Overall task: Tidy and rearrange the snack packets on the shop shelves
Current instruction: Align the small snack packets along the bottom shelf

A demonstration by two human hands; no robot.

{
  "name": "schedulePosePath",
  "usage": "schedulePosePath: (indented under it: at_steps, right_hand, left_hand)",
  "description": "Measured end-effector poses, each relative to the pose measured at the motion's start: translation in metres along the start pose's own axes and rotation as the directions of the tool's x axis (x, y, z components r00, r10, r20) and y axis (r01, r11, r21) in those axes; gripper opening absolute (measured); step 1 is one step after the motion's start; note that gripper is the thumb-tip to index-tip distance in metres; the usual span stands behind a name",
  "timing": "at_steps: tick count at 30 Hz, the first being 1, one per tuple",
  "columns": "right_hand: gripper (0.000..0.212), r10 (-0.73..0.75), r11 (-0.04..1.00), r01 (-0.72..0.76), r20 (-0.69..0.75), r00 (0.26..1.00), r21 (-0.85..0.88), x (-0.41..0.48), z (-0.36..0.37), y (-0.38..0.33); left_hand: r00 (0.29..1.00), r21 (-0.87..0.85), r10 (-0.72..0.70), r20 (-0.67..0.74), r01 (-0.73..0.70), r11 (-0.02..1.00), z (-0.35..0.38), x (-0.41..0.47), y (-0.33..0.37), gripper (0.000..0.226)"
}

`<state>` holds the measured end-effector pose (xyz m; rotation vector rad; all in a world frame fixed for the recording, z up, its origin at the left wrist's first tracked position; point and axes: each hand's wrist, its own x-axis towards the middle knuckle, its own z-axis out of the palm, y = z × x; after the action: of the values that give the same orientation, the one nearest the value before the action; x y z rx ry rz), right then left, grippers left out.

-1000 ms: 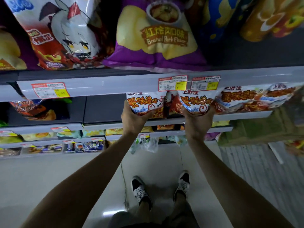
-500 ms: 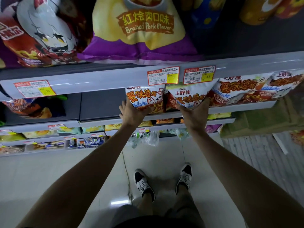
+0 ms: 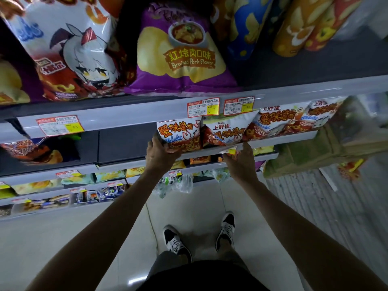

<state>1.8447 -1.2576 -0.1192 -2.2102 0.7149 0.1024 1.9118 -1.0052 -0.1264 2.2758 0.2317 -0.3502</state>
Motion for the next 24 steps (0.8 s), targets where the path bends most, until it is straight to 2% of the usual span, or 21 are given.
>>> schedulePosePath:
  at_steps: [5,8,10,14,17,21,24]
  right_hand:
    - [0.075,-0.042,0.994,0.061,0.203,0.978,-0.092,-0.065,-0.001,-0.015]
    - [0.065,-0.108,0.969,0.168,0.298,0.948,-0.183,-0.09,0.002,-0.029]
    - [0.058,-0.177,0.938,0.262,0.337,0.925,-0.227,-0.101,0.005,-0.04]
    - [0.052,-0.317,0.853,0.438,0.384,0.867,-0.284,-0.11,0.01,-0.065]
    - [0.06,-0.423,0.78,0.561,0.426,0.8,-0.279,-0.118,0.019,-0.084]
    - [0.057,-0.519,0.643,0.712,0.525,0.675,-0.281,-0.134,0.037,-0.103]
    - [0.055,-0.531,0.543,0.8,0.633,0.563,-0.256,-0.149,0.053,-0.118]
  left_hand:
    - [0.99,0.133,0.092,0.103,-0.106,0.985,-0.022,-0.039,0.003,0.057]
    - [0.975,0.172,0.113,0.192,-0.147,0.974,-0.037,-0.07,0.008,0.043]
    - [0.976,0.242,0.098,0.194,-0.145,0.96,-0.045,-0.088,0.008,0.039]
    - [0.993,0.332,0.067,0.097,-0.096,0.938,-0.06,-0.122,0.008,0.035]
    - [1.0,0.384,0.008,-0.005,-0.005,0.923,-0.071,-0.146,0.002,0.043]
    - [0.984,0.385,-0.12,-0.13,0.161,0.909,-0.085,-0.181,-0.012,0.044]
    - [0.952,0.352,-0.219,-0.214,0.284,0.892,-0.093,-0.207,-0.032,0.046]
